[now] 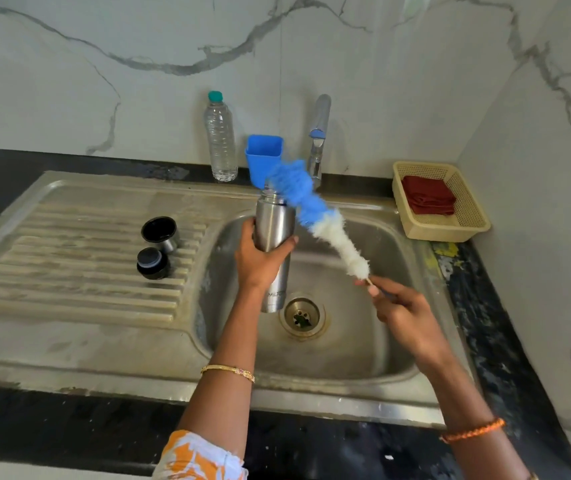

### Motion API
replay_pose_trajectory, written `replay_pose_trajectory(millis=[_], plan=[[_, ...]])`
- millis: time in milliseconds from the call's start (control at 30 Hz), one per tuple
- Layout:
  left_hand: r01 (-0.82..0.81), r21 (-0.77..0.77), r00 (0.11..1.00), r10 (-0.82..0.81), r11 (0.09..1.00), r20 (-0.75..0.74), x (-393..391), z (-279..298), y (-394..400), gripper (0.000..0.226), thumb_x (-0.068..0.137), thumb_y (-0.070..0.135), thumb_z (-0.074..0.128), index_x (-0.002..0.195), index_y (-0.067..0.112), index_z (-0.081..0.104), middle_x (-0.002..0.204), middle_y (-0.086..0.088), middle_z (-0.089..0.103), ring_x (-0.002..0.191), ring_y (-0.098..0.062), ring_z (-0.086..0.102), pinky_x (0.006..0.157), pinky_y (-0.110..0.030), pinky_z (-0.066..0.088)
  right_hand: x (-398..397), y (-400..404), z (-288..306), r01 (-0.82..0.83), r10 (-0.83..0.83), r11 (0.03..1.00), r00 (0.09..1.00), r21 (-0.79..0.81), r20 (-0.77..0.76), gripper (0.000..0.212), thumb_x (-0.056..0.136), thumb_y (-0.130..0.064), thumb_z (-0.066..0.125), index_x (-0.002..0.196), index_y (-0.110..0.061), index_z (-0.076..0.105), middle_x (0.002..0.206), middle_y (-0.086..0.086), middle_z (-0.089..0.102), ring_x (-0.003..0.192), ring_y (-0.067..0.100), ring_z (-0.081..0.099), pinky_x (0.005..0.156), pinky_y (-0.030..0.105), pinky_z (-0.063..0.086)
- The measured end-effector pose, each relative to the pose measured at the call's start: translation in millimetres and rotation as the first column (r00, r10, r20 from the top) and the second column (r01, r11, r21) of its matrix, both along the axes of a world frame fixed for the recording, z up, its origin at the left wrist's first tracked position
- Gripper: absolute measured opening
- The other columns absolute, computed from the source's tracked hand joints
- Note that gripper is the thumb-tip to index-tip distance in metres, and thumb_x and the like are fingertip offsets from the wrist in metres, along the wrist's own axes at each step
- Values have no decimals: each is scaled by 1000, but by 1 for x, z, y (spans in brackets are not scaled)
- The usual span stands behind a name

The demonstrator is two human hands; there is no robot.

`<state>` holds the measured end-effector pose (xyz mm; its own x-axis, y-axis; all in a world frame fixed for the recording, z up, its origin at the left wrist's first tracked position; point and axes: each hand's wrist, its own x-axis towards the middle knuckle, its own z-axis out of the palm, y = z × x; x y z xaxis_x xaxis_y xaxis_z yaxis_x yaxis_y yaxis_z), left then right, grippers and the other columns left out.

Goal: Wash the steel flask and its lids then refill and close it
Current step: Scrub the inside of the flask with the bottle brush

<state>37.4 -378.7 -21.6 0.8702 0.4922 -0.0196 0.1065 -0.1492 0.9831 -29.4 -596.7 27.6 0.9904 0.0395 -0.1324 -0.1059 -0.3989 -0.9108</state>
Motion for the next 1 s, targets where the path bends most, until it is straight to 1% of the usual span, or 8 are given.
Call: replay_pose_trajectory(millis=[67, 133, 233, 367, 633, 733, 833, 1000], plan=[[-18, -95, 1000, 18, 995, 3, -2, 2, 2, 58, 67, 24, 87, 114, 24, 53, 93, 15, 63, 79, 3, 62, 65, -15, 46, 5, 3, -11, 82, -62, 979, 992, 189, -111, 25, 98, -15, 47, 100, -23, 70, 46, -13, 34, 43, 3, 28, 41, 13, 26], [-24, -165, 1000, 25, 986, 0, -5, 4, 6, 59, 65, 23, 87, 115, 24, 54, 100, 10, 65, 85, -4, 65, 71, -23, 50, 16, 8, -20, 111, -62, 961, 979, 255, -192, 25, 99, -15, 44, 101, -19, 69, 50, -6, 23, 38, 4, 18, 35, 14, 15], [17, -197, 1000, -14, 980, 20, -8, 15, 20, 58, 64, 22, 88, 111, 29, 54, 107, 6, 64, 92, -10, 65, 76, -27, 52, 33, 23, -29, 67, -1, 960, 972, 272, -235, 24, 99, -20, 45, 105, -20, 68, 53, -2, 29, 37, 5, 17, 38, 13, 12], [77, -166, 996, -68, 983, 57, -17, 40, 49, 62, 63, 23, 88, 116, 26, 55, 111, 7, 64, 95, -6, 64, 77, -23, 51, 41, 55, -36, 44, 37, 933, 975, 358, -218, 25, 99, -15, 43, 108, -15, 66, 60, 4, 42, 36, 5, 19, 37, 13, 13], [8, -50, 991, -1, 999, 134, -27, 88, 150, 69, 50, 37, 90, 111, 29, 58, 108, 8, 66, 92, -9, 68, 85, -38, 57, 38, 147, -29, 137, -107, 962, 985, 236, -138, 21, 97, -17, 48, 104, -13, 67, 61, 2, 44, 32, 2, 24, 32, 14, 19], [-19, 25, 990, 16, 999, 143, -30, 106, 194, 63, 58, 35, 90, 111, 29, 57, 108, 10, 64, 95, -8, 65, 82, -30, 55, 32, 179, -31, 212, -195, 961, 975, 178, -109, 21, 95, -22, 51, 105, -14, 67, 61, 1, 47, 36, 2, 31, 33, 15, 23], [-17, 109, 990, 2, 994, 141, -29, 119, 239, 66, 60, 35, 89, 116, 25, 56, 104, 12, 62, 92, -2, 61, 73, -19, 49, 30, 211, -31, 305, -297, 944, 952, 126, -75, 23, 95, -26, 52, 108, -15, 67, 62, -1, 52, 46, 9, 38, 43, 21, 29], [-17, 199, 996, -2, 980, 93, -23, 114, 297, 60, 60, 36, 89, 109, 27, 55, 101, 11, 62, 86, 0, 60, 76, -25, 50, 25, 254, -24, 389, -387, 919, 921, 62, -34, 26, 93, -30, 54, 111, -15, 67, 68, 0, 57, 55, 13, 47, 48, 25, 33]])
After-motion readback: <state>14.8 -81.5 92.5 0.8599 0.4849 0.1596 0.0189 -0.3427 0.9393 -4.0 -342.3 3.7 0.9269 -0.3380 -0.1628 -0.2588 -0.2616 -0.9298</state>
